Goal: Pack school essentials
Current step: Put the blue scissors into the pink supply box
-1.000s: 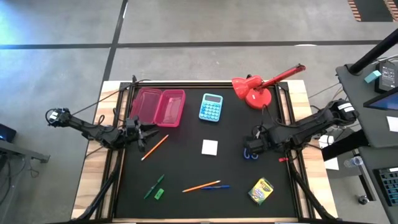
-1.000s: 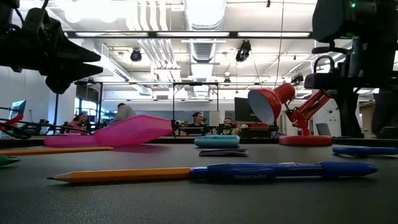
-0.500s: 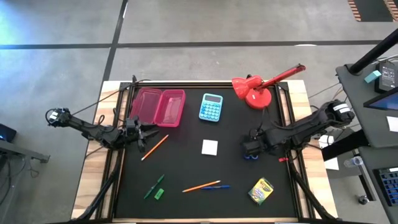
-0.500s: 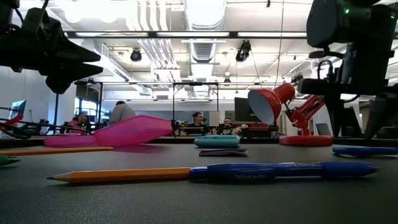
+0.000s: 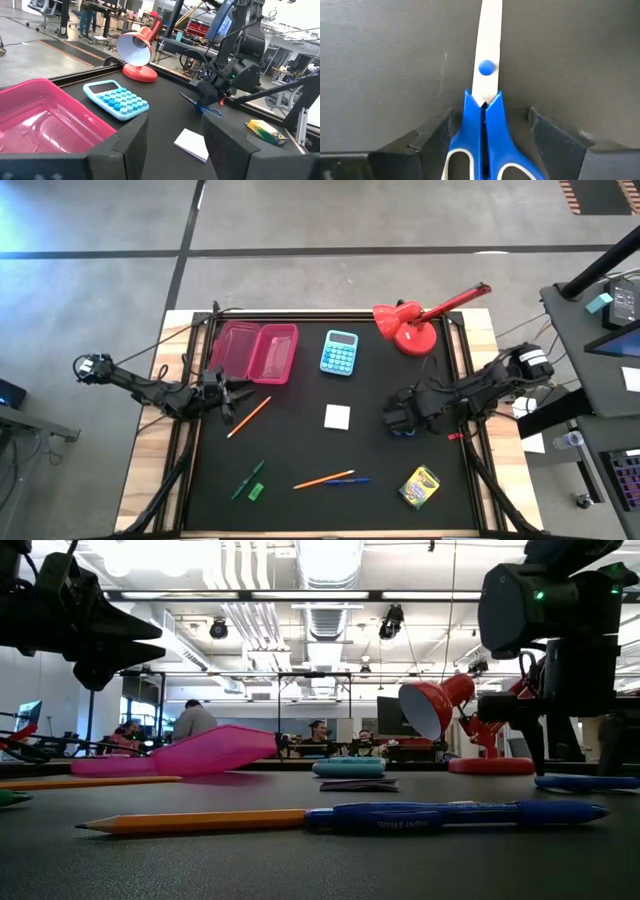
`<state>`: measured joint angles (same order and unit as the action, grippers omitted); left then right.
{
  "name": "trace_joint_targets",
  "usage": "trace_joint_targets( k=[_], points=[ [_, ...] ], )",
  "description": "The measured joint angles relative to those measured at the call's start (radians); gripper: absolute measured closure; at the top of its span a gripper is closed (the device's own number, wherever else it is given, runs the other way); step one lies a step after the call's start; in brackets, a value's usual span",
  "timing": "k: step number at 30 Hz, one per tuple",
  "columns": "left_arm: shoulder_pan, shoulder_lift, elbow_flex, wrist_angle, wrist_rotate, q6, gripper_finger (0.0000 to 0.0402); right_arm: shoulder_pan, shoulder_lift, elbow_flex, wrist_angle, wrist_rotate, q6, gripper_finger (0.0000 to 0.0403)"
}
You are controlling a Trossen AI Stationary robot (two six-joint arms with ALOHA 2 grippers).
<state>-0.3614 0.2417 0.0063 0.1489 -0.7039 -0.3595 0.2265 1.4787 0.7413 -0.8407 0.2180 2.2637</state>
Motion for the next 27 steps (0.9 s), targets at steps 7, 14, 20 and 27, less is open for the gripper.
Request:
trace_joint_targets(
  k=[7, 14, 20, 27],
  points=[
    [0.0, 0.0, 0.0, 0.0, -0.002, 0.0, 0.0233, -0.026, 0.081, 0.077, -0.067, -0.037, -0.093, 0.021],
    [0.0, 0.0, 0.0, 0.0, -0.001, 0.0, 0.0233, -0.041, 0.141, 0.118, -0.09, -0.043, -0.211, 0.0279],
    [0.0, 0.0, 0.0, 0.0, -0.001, 0.0, 0.0233, -0.041, 0.15, 0.123, -0.099, -0.045, -0.258, 0.0301],
    [0.0, 0.0, 0.0, 0.0, 0.004, 0.0, 0.0233, -0.04, 0.081, 0.118, -0.108, -0.043, -0.303, 0.0298]
  ],
)
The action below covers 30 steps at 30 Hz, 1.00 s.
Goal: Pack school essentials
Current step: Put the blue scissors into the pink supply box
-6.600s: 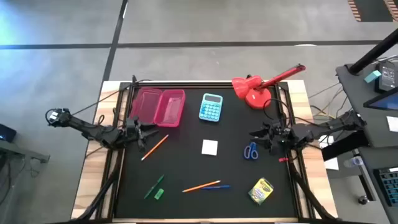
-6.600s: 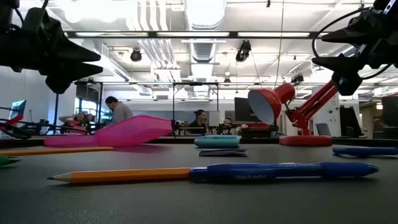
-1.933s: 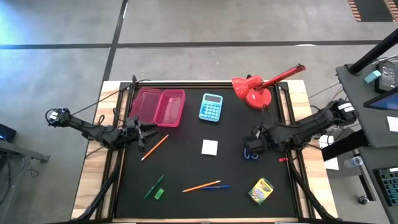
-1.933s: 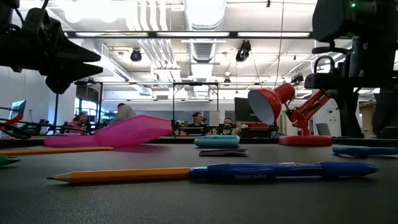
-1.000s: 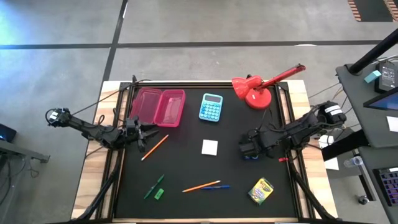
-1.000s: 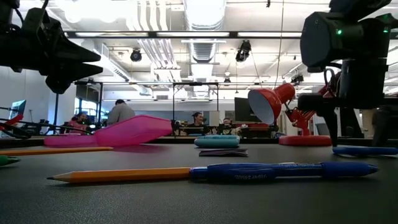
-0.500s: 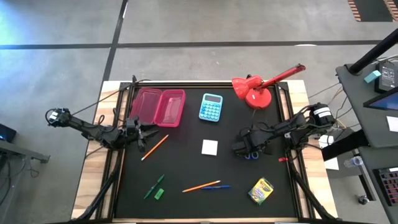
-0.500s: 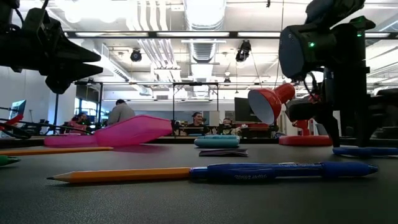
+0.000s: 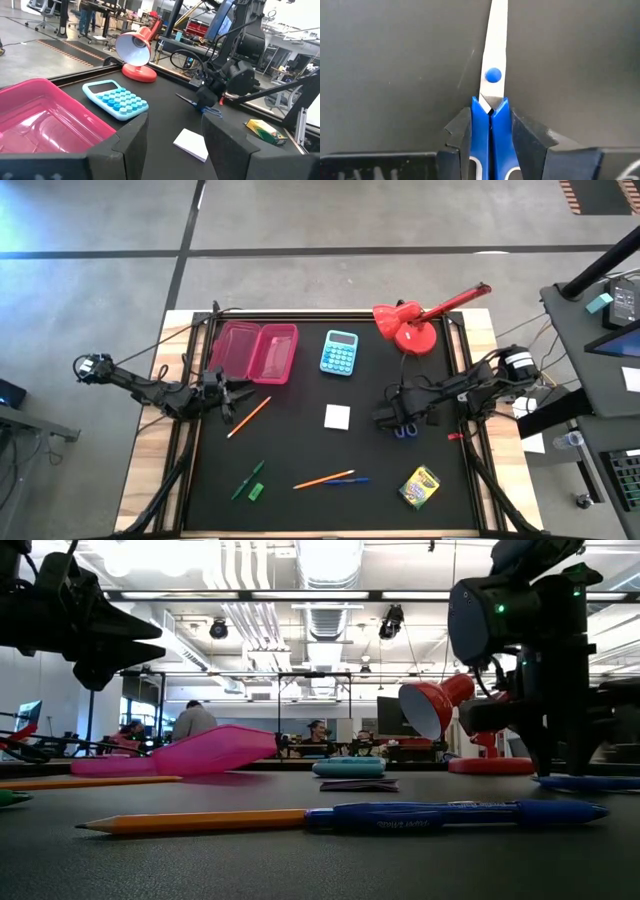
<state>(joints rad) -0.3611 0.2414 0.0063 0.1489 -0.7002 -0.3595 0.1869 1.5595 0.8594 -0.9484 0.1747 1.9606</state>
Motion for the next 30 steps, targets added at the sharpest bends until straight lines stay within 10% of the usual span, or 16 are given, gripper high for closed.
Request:
trace_joint_targets(
  k=[20, 30],
  points=[
    [0.0, 0.0, 0.0, 0.043, -0.038, -0.009, 0.0233, 0.005, -0.071, -0.002, -0.012, 0.032, -0.103, 0.034],
    [0.0, 0.02, 0.0, 0.136, 0.1, -0.152, 0.0233, 0.005, -0.076, -0.002, -0.017, 0.035, -0.103, 0.0273]
  ],
)
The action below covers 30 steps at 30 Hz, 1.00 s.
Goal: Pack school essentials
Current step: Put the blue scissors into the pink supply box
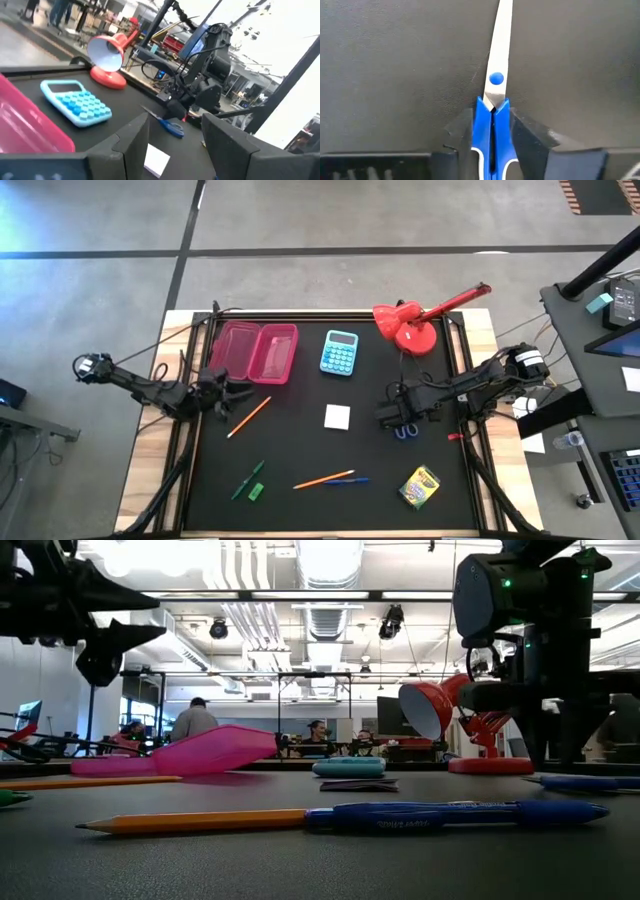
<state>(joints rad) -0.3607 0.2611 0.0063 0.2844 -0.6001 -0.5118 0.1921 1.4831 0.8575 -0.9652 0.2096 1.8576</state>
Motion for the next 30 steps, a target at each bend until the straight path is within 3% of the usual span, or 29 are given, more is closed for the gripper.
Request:
trace_joint_targets(
  k=[5, 9, 17, 25, 30],
  points=[
    [0.001, 0.038, 0.0, 0.019, -0.003, -0.005, 0.0233, 0.0, 0.009, -0.02, 0.003, 0.0, 0.022, 0.0239],
    [0.001, 0.077, 0.0, 0.121, -0.004, -0.006, 0.0233, 0.0, 0.014, -0.044, 0.025, 0.0, 0.035, 0.0233],
    [0.001, 0.146, 0.003, 0.283, -0.004, -0.005, 0.0233, 0.0, 0.018, -0.092, 0.144, 0.008, 0.03, 0.0261],
    [0.001, 0.191, 0.04, 0.284, -0.007, -0.005, 0.0233, -0.001, 0.03, -0.107, 0.159, -0.01, 0.027, 0.031],
    [0.001, 0.202, 0.056, 0.285, -0.007, -0.005, 0.0233, -0.001, 0.001, -0.1, 0.164, -0.018, 0.027, 0.0312]
  ],
)
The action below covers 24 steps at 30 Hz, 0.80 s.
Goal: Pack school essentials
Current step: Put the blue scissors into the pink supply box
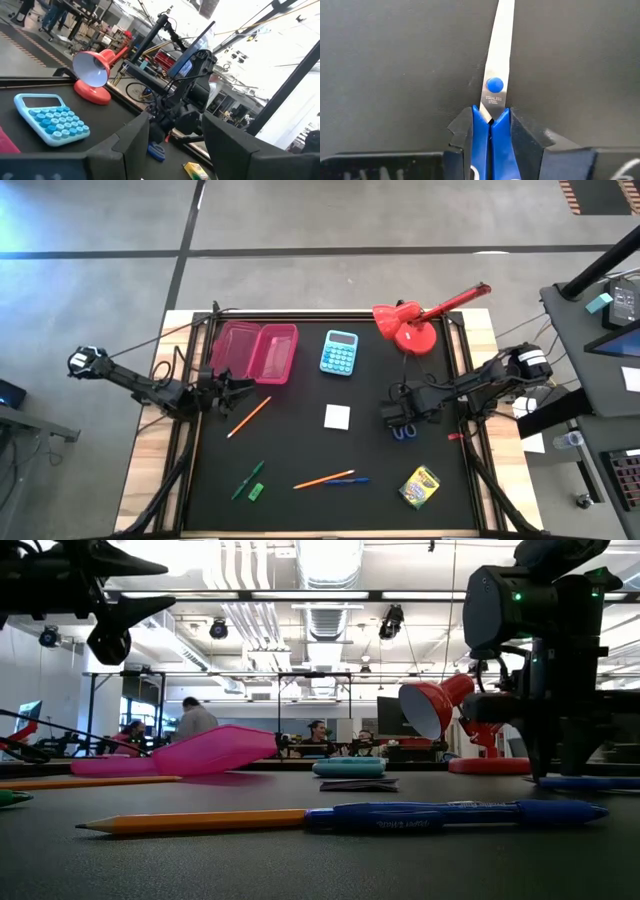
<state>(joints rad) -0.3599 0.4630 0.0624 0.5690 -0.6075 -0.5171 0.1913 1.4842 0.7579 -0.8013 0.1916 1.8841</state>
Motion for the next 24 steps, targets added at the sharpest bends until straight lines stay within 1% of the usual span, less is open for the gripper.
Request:
trace_joint_targets(
  k=[5, 11, 14, 18, 24],
  points=[
    [0.0, 0.01, 0.001, 0.0, 0.0, 0.0, 0.0233, 0.002, -0.066, 0.006, 0.023, -0.033, -0.025, 0.0309],
    [0.0, 0.034, 0.001, 0.0, 0.0, -0.001, 0.0233, 0.012, -0.146, 0.006, 0.011, -0.005, -0.048, 0.0307],
    [0.0, 0.062, 0.004, 0.009, 0.0, -0.002, 0.0233, 0.02, -0.187, 0.006, 0.045, 0.01, -0.073, 0.0307],
    [0.001, 0.141, 0.005, 0.061, 0.0, -0.002, 0.0233, 0.02, -0.227, 0.006, 0.135, 0.065, -0.126, 0.0306],
    [0.019, 0.311, 0.01, 0.256, -0.046, -0.001, 0.0233, 0.02, -0.245, 0.007, 0.355, 0.188, -0.222, 0.0305]
  ],
)
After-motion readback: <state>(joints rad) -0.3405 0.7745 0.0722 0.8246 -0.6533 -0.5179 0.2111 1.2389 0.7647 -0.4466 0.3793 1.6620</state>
